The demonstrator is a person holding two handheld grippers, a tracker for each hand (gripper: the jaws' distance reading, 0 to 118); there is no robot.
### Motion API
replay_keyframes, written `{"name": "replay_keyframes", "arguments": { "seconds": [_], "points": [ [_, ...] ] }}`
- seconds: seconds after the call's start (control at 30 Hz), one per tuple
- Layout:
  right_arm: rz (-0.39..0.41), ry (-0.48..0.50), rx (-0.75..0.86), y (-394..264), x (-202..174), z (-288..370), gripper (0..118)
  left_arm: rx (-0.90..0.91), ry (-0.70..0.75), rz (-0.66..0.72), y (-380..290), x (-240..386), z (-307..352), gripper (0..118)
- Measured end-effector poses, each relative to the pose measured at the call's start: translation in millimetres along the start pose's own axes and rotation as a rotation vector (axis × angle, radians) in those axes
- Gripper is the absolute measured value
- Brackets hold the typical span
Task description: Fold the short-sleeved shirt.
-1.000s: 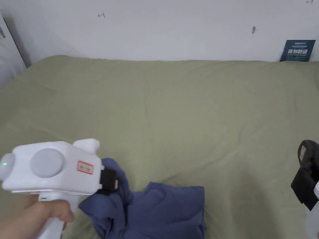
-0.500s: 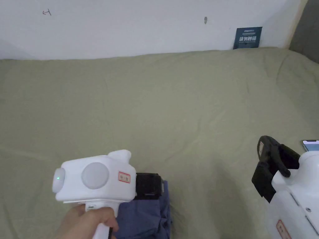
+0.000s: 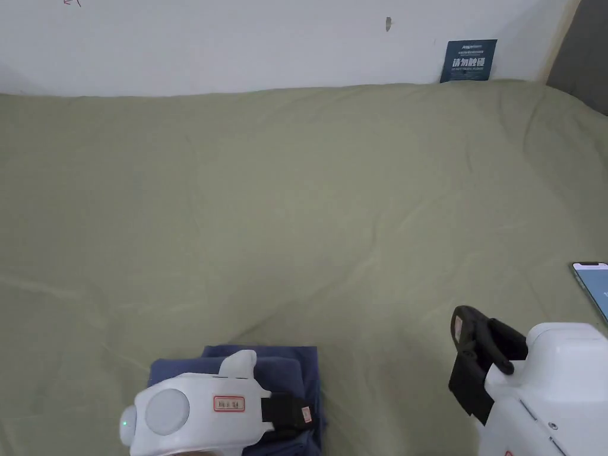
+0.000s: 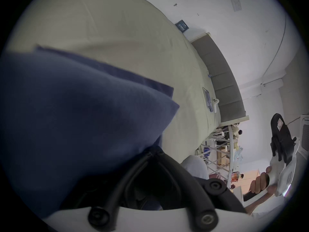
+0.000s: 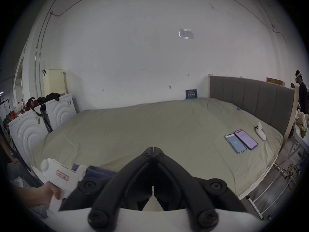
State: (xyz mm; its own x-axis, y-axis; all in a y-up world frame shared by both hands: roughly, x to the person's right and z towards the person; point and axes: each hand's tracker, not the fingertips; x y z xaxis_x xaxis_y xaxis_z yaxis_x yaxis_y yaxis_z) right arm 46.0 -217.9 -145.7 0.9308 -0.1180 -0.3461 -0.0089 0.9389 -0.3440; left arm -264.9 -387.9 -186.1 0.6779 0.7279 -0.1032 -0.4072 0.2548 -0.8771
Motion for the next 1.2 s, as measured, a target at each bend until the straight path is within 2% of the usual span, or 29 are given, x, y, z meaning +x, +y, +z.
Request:
{"name": "replay_keyframes", "arguments": {
  "seconds": [0.13, 0.23, 0.33, 0.4, 0.43, 0.53, 0.57, 0.7, 0.73, 0.77, 0.8, 0.83, 0.9, 0.93, 0.97, 1.03, 1.13, 1.17, 1.2],
  "points": [
    [0.004, 0.076, -0.100, -9.2, -6.5, -9.2, 2, -0.004, 0.030, -0.038, 8.9, 17.8, 29.1, 0],
    [-0.038, 0.223, -0.229, -17.0, -19.8, -30.0, 2, 0.058, 0.034, -0.079, 13.5, 25.6, 84.3, 0],
    [-0.184, 0.440, -0.386, -33.9, -37.4, -66.9, 2, 0.146, 0.095, -0.105, 13.6, 15.1, 147.1, 0],
    [-0.306, 0.607, -0.527, -48.9, -50.2, -101.4, 2, 0.166, 0.217, -0.116, 12.0, -0.8, 181.5, 0],
    [-0.367, 0.656, -0.555, -57.1, -54.5, -115.3, 2, 0.186, 0.251, -0.129, 10.3, -9.9, 192.7, 0],
    [-0.458, 0.729, -0.664, -82.1, -62.2, -157.2, 2, 0.171, 0.304, -0.064, 11.8, -48.5, 210.1, 0],
    [-0.518, 0.771, -0.723, -92.0, -59.7, -173.1, 2, 0.171, 0.304, -0.028, 12.5, -62.0, 213.1, 0],
    [-0.599, 0.680, -0.811, -123.7, -39.5, -209.5, 2, 0.128, 0.200, 0.036, 19.7, -100.0, 206.1, 0],
    [-0.649, 0.716, -0.818, -128.1, -32.7, -213.3, 2, 0.121, 0.165, 0.045, 21.3, -104.4, 202.9, 0],
    [-0.737, 0.789, -0.825, -132.2, -25.8, -214.2, 2, 0.109, 0.109, 0.062, 23.3, -109.3, 198.2, 9],
    [-0.758, 0.791, -0.836, -132.7, -23.5, -214.5, 2, 0.095, 0.068, 0.070, 25.1, -111.9, 195.3, 30],
    [-0.737, 0.786, -0.838, -131.8, -22.0, -214.3, 2, 0.071, 0.005, 0.073, 27.7, -115.5, 190.6, 66],
    [-0.710, 0.802, -0.828, -131.5, -21.2, -212.9, 2, 0.025, -0.076, 0.082, 32.2, -119.6, 177.4, 90],
    [-0.722, 0.813, -0.833, -132.8, -19.7, -214.3, 2, 0.016, -0.095, 0.072, 32.6, -120.5, 168.5, 90],
    [-0.765, 0.828, -0.838, -135.7, -17.8, -216.0, 2, 0.020, -0.104, 0.078, 34.0, -121.7, 161.2, 115],
    [-0.790, 0.841, -0.840, -138.3, -16.8, -216.1, 2, -0.017, -0.137, 0.108, 36.3, -122.5, 145.9, 114],
    [-0.814, 0.856, -0.838, -140.3, -14.0, -216.3, 2, 0.017, -0.262, 0.140, 38.6, -122.2, 127.0, 113],
    [-0.817, 0.855, -0.839, -140.3, -12.2, -217.5, 2, 0.037, -0.271, 0.160, 40.4, -120.4, 122.6, 105],
    [-0.818, 0.847, -0.837, -137.7, -11.9, -215.7, 2, 0.029, -0.228, 0.154, 41.7, -119.8, 120.1, 87]
  ]
}}
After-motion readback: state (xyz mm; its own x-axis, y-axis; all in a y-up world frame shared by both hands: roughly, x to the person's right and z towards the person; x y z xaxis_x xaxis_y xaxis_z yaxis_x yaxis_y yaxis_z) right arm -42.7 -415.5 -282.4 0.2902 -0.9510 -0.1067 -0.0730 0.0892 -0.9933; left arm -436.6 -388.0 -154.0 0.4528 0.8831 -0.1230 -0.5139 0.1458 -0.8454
